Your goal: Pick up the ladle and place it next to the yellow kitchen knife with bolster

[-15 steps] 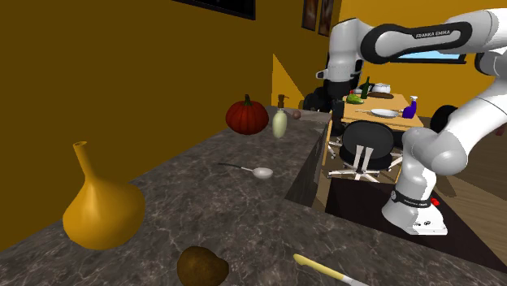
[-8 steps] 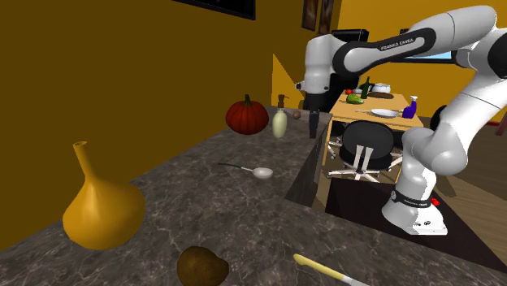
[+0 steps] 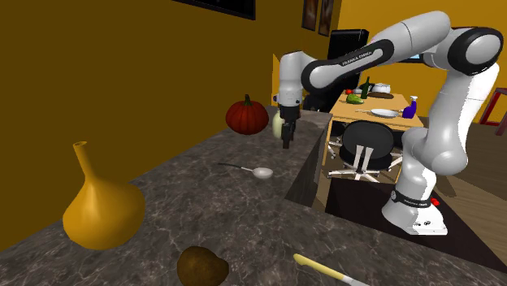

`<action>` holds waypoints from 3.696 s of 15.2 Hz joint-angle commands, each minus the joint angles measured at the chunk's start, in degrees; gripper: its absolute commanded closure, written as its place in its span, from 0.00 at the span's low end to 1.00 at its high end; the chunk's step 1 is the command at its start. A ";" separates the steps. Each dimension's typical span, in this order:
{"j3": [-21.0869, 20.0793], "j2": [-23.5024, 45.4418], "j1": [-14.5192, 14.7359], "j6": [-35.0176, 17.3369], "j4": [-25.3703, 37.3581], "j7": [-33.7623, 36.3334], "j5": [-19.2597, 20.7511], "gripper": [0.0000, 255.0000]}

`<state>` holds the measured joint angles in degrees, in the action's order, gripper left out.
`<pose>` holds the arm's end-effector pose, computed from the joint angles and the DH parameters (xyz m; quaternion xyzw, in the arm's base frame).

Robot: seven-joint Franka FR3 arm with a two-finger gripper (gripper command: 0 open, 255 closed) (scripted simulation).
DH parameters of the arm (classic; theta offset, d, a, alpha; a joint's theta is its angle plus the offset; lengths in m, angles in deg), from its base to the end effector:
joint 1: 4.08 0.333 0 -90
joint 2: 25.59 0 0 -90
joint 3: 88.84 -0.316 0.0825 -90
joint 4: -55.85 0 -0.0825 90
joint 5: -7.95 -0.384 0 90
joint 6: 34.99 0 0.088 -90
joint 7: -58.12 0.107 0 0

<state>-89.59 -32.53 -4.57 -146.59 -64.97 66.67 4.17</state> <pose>0.5119 0.0069 0.4663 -0.9957 0.0850 0.0221 0.0280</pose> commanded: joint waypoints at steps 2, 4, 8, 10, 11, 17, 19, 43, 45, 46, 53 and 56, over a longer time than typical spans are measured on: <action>-0.26 6.62 0.18 -2.29 4.86 1.39 -0.63 0.00; -0.31 10.91 0.23 -3.38 8.36 2.11 -1.00 0.00; -0.35 19.63 0.29 -4.72 16.38 3.50 -1.70 0.00; -0.34 24.09 0.31 -4.95 20.95 4.19 -2.03 0.00; -0.33 26.37 0.31 -4.94 23.39 4.53 -2.19 0.00; -0.33 35.10 0.37 -5.50 32.14 5.73 -2.74 0.00; -0.37 35.65 0.45 -6.77 31.43 5.70 -2.78 0.00; -0.41 35.84 0.59 -7.13 31.27 5.84 -2.78 1.00; -0.40 35.29 0.59 -5.86 32.00 5.98 -2.72 1.00; -0.39 35.02 0.58 -5.23 32.37 6.05 -2.69 1.00; -0.35 33.45 0.56 -0.64 35.41 6.54 -2.51 1.00; -0.33 32.95 0.54 1.41 36.96 6.75 -2.44 1.00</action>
<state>-89.92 0.58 -4.05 -145.95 -28.61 73.32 1.70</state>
